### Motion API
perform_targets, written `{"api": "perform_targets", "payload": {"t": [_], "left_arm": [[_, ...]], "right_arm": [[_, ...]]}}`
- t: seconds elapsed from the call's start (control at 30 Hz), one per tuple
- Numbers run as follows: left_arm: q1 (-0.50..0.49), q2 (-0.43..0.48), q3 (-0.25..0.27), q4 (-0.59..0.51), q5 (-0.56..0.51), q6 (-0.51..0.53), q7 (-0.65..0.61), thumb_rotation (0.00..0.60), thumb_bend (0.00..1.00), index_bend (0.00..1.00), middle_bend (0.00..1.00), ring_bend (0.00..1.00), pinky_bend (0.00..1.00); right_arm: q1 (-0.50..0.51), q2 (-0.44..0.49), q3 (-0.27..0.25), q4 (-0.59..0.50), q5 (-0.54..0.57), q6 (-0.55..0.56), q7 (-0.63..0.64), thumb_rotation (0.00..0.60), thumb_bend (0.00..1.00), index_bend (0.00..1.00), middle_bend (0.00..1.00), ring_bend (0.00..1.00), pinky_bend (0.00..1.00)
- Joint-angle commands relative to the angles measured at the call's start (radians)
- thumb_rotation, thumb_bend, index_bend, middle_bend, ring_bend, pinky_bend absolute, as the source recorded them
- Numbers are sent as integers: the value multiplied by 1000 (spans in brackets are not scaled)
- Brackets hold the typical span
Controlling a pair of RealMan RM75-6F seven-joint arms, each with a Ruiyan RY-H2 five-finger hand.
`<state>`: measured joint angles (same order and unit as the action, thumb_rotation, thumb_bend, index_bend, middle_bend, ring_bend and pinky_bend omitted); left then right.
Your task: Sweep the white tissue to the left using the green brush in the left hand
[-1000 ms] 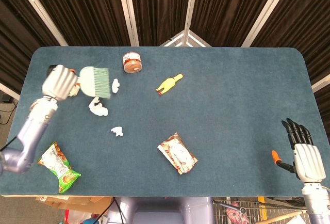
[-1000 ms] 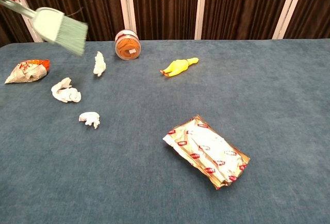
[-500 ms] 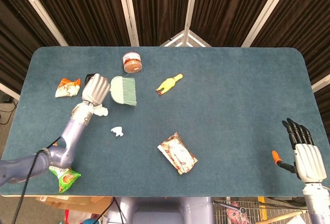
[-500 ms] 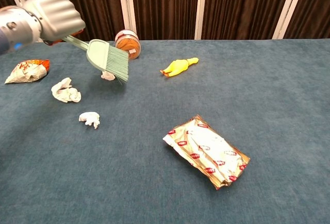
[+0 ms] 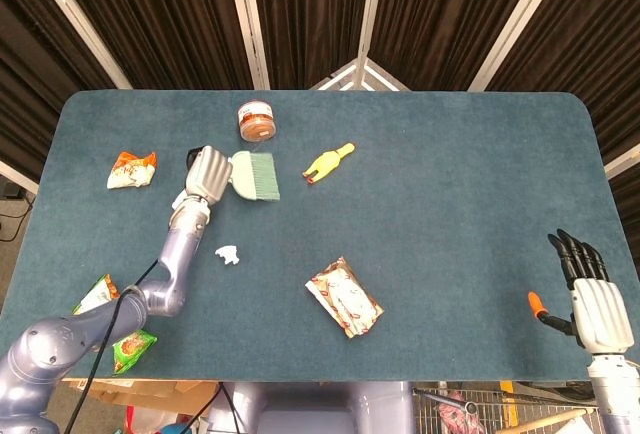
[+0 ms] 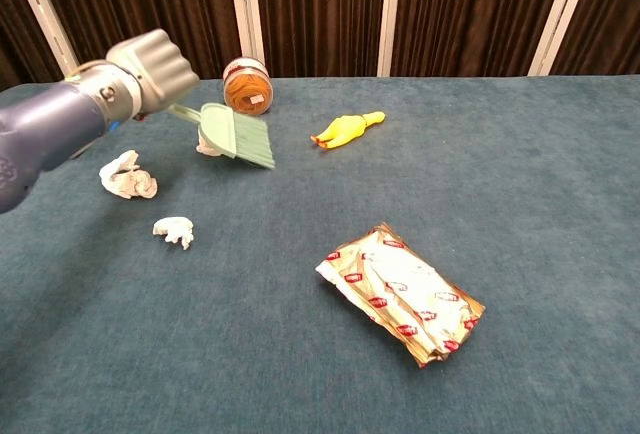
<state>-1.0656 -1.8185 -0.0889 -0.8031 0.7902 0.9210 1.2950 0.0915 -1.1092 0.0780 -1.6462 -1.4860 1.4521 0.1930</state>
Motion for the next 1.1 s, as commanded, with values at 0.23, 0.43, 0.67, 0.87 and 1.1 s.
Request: {"api": "perform_targets", "payload": {"t": [0.23, 0.43, 0.67, 0.87, 1.1], "left_arm": [[93, 208, 40, -267, -15, 25, 11, 600, 795, 824, 1000, 1000, 1000], [152, 366, 85, -454, -37, 57, 7, 600, 795, 824, 1000, 1000, 1000], [230, 566, 171, -633, 14, 87, -58, 600, 795, 825, 1000, 1000, 1000], [280, 707, 205, -745, 121, 138, -163, 600, 795, 824, 1000, 1000, 1000], [295, 762, 141, -792, 170, 201, -281, 600, 795, 824, 1000, 1000, 1000]], "right_arm": [[-5, 4, -2, -4, -8, 10, 5, 600, 344, 0, 0, 0, 0], [-5, 1, -2, -8, -14, 15, -2, 600, 343, 0, 0, 0, 0], [-5, -3, -2, -9, -13, 16, -12, 600, 344, 0, 0, 0, 0], [-5, -6, -3, -10, -17, 18, -21, 600, 344, 0, 0, 0, 0], [-3, -10, -2, -11, -20, 19, -26, 600, 344, 0, 0, 0, 0]]}}
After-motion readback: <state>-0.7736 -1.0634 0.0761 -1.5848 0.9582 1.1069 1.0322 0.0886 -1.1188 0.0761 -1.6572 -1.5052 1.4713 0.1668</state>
